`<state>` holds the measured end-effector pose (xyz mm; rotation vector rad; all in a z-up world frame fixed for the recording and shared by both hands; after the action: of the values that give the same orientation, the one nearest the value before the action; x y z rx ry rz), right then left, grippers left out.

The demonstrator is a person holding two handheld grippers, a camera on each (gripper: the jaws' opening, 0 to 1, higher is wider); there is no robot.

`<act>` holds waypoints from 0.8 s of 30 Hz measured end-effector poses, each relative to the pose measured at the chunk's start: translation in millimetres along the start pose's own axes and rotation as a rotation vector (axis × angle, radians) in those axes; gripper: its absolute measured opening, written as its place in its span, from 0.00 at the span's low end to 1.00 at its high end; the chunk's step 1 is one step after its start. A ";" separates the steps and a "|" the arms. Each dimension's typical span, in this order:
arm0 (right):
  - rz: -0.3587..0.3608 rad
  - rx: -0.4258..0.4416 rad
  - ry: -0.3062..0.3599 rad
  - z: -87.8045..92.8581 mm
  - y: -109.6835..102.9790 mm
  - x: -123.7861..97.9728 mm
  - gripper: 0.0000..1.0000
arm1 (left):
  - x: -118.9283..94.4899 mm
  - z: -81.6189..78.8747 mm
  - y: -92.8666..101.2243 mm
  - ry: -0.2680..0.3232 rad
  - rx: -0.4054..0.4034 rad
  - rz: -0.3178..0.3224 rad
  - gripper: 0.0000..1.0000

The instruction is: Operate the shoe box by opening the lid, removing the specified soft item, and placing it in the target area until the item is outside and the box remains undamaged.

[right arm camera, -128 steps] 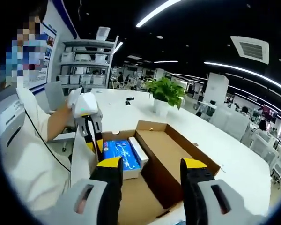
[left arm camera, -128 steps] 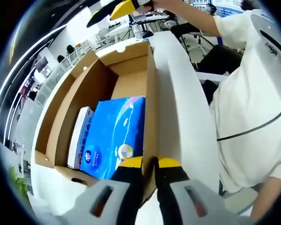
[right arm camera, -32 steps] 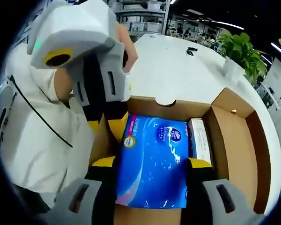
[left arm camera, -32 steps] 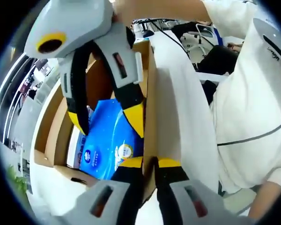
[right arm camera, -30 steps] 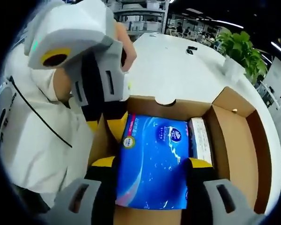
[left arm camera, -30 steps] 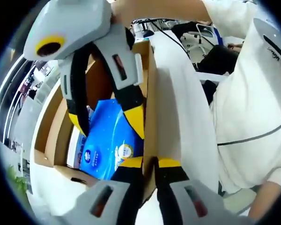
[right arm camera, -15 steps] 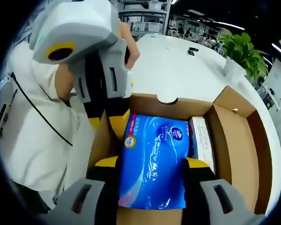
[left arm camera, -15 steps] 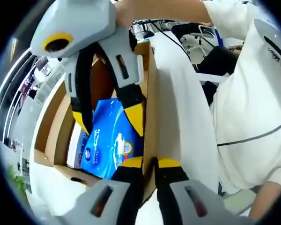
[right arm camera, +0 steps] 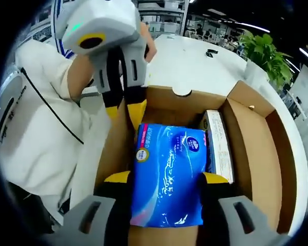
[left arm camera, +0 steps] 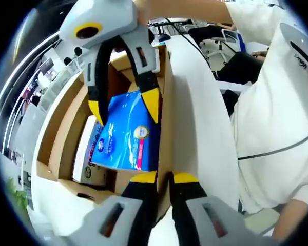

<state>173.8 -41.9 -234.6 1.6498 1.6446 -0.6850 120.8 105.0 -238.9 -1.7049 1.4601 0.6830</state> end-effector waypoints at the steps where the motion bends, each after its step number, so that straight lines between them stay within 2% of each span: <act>1: -0.005 -0.013 0.004 1.4 -1.4 -1.1 0.53 | 0.1 -0.1 -0.1 -0.002 -0.002 0.001 0.08; 11: -0.041 -0.047 -0.038 14.7 -4.7 -14.9 0.53 | 0.0 0.1 0.0 -0.001 -0.001 0.000 0.08; 24: -0.023 -0.015 -0.092 39.2 -4.7 -36.1 0.54 | 0.1 0.0 -0.1 0.001 0.004 0.003 0.08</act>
<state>171.3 -95.3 -231.1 1.5679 1.6015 -0.7475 120.9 105.0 -238.9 -1.7008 1.4644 0.6807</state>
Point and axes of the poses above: the point that each gripper's makers call its tool centre point, and the gripper's own axes: x roughly forward along the fingers, y roughly to its right, z roughly out of its underside, the point moved 8 cm from there along -x, roughly backward along the fingers, and after that the axes turned 3 degrees about y, right-handed, at the moved point
